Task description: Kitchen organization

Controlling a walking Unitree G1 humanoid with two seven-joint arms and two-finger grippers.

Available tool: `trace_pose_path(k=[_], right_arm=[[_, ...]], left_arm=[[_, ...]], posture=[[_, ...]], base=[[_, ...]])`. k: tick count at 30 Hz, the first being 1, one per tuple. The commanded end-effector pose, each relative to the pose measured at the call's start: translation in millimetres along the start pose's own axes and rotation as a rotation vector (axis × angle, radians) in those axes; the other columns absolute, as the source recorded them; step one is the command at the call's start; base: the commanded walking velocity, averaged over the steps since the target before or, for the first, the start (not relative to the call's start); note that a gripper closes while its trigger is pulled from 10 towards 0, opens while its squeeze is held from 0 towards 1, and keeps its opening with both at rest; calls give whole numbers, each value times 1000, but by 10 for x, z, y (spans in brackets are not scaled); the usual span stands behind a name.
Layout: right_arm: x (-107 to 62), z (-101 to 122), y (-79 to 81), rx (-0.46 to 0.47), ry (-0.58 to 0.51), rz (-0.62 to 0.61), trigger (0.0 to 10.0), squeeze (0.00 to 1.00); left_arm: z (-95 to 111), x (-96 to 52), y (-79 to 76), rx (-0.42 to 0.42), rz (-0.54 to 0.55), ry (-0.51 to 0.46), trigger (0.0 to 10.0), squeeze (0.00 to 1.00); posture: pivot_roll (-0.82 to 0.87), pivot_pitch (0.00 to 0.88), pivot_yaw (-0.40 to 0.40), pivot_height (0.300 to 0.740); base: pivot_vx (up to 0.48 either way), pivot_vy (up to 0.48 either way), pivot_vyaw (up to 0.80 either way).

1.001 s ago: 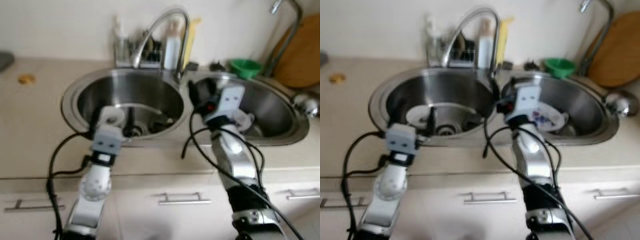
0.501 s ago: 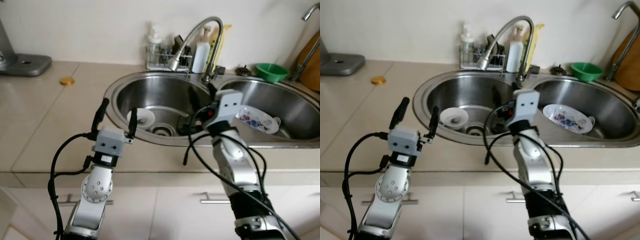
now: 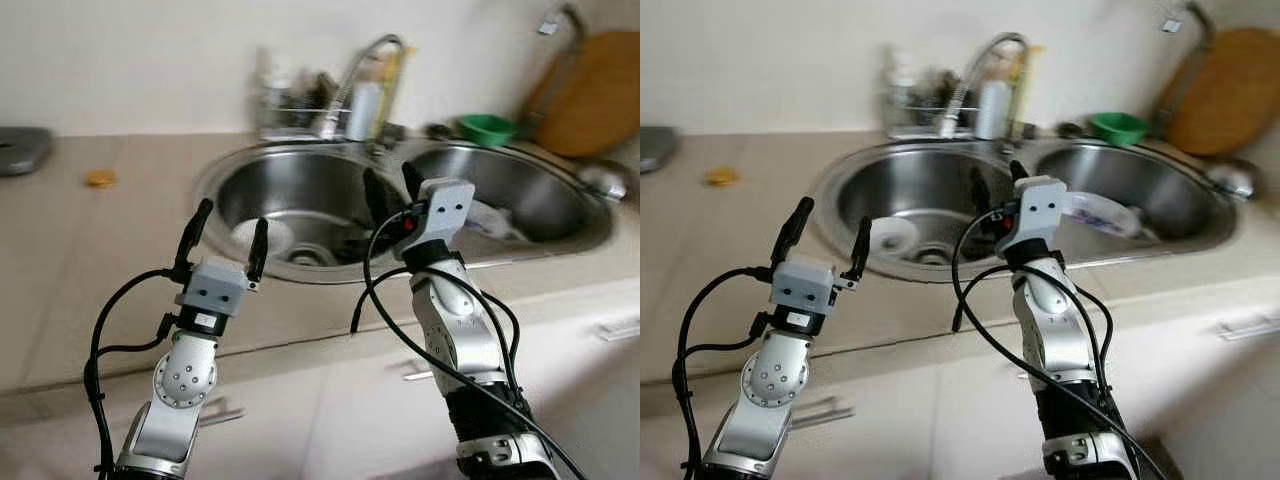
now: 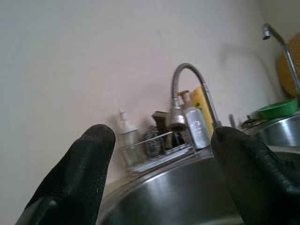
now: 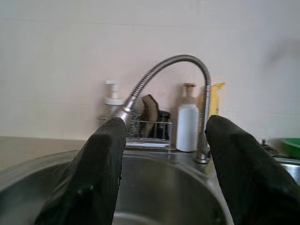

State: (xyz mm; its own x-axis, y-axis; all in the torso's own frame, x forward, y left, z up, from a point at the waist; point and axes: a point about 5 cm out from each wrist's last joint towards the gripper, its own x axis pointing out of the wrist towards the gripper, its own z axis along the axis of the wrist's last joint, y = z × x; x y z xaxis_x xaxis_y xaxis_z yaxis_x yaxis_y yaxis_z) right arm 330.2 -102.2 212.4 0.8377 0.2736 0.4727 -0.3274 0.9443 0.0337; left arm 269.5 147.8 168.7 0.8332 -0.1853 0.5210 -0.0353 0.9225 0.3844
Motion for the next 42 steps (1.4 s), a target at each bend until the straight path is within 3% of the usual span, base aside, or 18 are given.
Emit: trace_pose_path(k=[1,29,38,42], right_arm=[[-10,73,8,18,-43,13,10000,0],[-103,18,78,40,-10,40,10000,0],[-145,-117,-126,-26,82,-145,10000,0],[-160,-123,-142,-39,88,-159,10000,0]], left_arm=[[41,12,-72,-8,-23,-21,10000,0],[25,-15,-117,-29,-37,-20,10000,0],[-20,-31,-132,-74,-38,11,10000,0],[-131,-47,-114,-132,-7,98,10000,0]], posture=[[71,0,-80,740],[66,0,-80,740],[65,0,-76,740],[61,0,-74,740]], base=[[0,-480,-800],[0,-480,-800],[0,-454,-800],[0,0,-800]])
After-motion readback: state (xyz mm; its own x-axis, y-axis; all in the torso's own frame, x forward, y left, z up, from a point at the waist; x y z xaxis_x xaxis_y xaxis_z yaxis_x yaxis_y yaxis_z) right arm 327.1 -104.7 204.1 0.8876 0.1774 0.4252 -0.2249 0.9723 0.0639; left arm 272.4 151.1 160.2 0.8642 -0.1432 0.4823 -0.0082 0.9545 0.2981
